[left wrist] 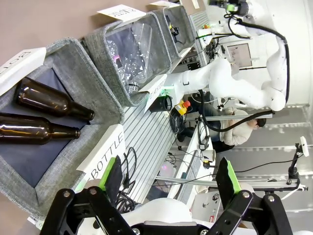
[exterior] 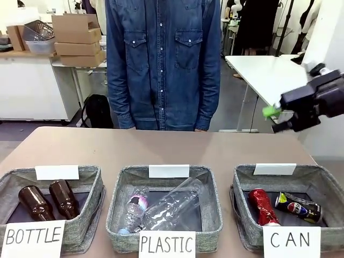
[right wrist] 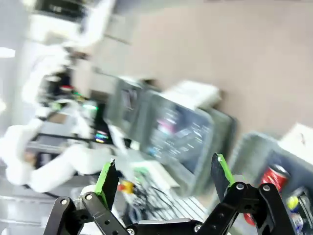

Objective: Sort the can waste into the basket.
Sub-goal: Pick up the can waste from the table and place it in the right Fabric basket.

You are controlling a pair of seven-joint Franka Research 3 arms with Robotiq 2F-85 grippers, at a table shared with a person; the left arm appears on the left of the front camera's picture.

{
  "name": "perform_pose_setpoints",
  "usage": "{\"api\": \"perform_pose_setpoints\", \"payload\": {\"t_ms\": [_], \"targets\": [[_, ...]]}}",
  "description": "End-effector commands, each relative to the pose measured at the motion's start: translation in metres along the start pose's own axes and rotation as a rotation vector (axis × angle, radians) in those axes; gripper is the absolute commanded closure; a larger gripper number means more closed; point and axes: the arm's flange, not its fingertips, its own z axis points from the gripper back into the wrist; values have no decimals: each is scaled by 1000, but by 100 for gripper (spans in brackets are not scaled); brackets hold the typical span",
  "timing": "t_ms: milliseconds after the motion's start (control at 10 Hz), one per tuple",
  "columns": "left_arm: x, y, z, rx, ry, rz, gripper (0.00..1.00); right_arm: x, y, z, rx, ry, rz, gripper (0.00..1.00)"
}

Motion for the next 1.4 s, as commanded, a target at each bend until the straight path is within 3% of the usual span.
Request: {"api": "perform_pose_setpoints", "payload": {"t_ms": [0,100,200,1300], "targets": [[0,-2,0,-16,-6,-8,0,-49,-30,-16,663,-132,101,0],[0,-2,0,-16,-6,-8,0,-44,-37,-23,483,-146,131,0],[0,-2,0,-16,-6,-8,0,2,-2,9,150,-75,20,0],[0,-2,0,-16,-6,-8,0,2,-2,9,150,-75,20,0]]}}
